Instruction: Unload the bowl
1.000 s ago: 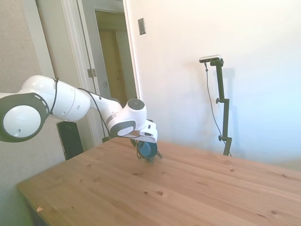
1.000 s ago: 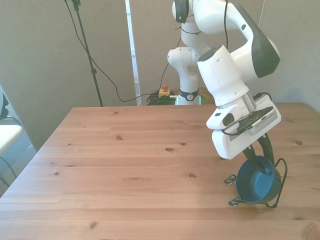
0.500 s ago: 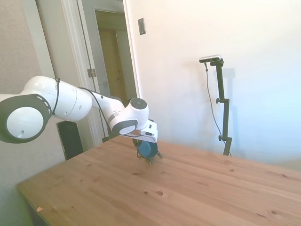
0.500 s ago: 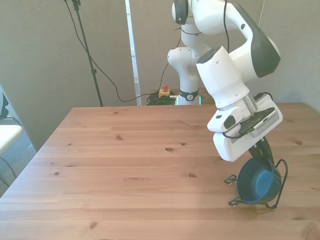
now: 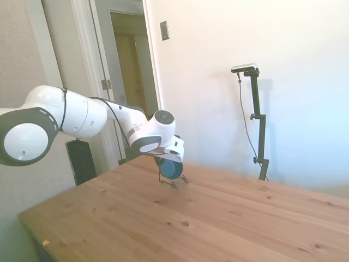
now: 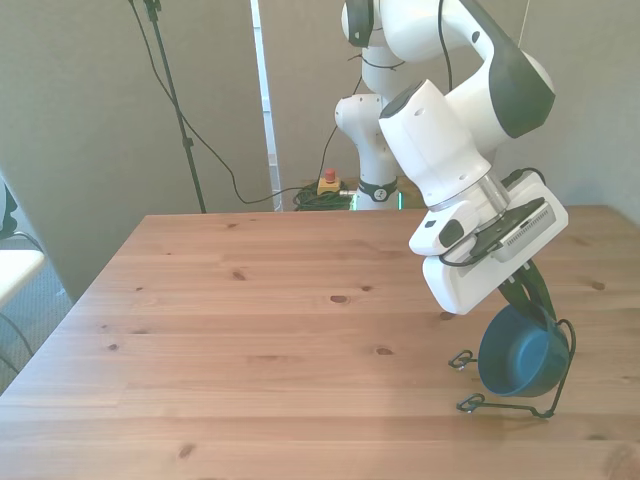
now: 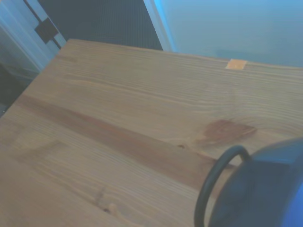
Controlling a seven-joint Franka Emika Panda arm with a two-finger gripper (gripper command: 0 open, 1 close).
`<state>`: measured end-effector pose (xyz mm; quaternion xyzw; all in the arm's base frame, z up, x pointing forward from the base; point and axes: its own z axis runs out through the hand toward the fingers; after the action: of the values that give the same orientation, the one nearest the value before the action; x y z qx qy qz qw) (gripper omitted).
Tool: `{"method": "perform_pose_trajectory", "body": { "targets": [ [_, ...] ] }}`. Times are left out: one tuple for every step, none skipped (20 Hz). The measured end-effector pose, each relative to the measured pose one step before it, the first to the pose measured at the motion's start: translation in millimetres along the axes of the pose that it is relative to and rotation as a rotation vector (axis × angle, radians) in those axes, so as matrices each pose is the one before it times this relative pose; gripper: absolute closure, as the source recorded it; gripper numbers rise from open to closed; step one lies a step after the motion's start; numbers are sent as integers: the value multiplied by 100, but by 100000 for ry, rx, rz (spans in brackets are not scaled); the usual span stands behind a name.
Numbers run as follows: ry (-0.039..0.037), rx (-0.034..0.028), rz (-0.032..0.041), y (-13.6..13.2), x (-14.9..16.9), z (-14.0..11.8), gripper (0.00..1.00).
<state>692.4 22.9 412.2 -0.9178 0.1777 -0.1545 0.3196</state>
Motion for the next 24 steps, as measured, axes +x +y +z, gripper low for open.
{"method": "perform_pose_trajectory", "body": {
  "targets": [
    [134,533,-306,-5,20,-47,100],
    [156,479,-302,0,26,-66,100],
    [201,464,-328,-53,19,-141,100],
    [305,464,-372,-147,17,-301,100],
    [457,726,-290,-198,10,-524,100],
    [611,1070,-541,-128,-27,-698,100],
    [206,985,-503,-34,-107,-811,100],
    [330,501,-350,37,-124,-855,100],
    [254,193,-323,89,-205,-876,100],
    [211,-229,-319,114,-262,-681,100],
    [169,-408,-140,145,-345,-519,100],
    [-102,-458,-280,183,-457,-393,100],
    [-243,-621,-478,248,-629,-288,100],
    [-259,-912,-722,331,-809,-243,100],
    [93,-1205,-797,340,-937,-319,100],
    [-59,-1308,-604,343,-1086,-306,100],
    [57,-1725,-961,276,-1150,-366,100],
    [174,-2161,-1071,235,-1236,-454,100],
    [571,-2383,-1406,219,-1219,-536,100],
    [967,-2789,-1791,256,-1187,-656,100],
    [1316,-3494,-1691,395,-1144,-707,100],
    [1481,-4434,-885,541,-1183,-694,100],
    [1029,-4517,216,629,-1140,-506,100],
    [718,-5005,1185,658,-1082,-310,100]
  ]
}}
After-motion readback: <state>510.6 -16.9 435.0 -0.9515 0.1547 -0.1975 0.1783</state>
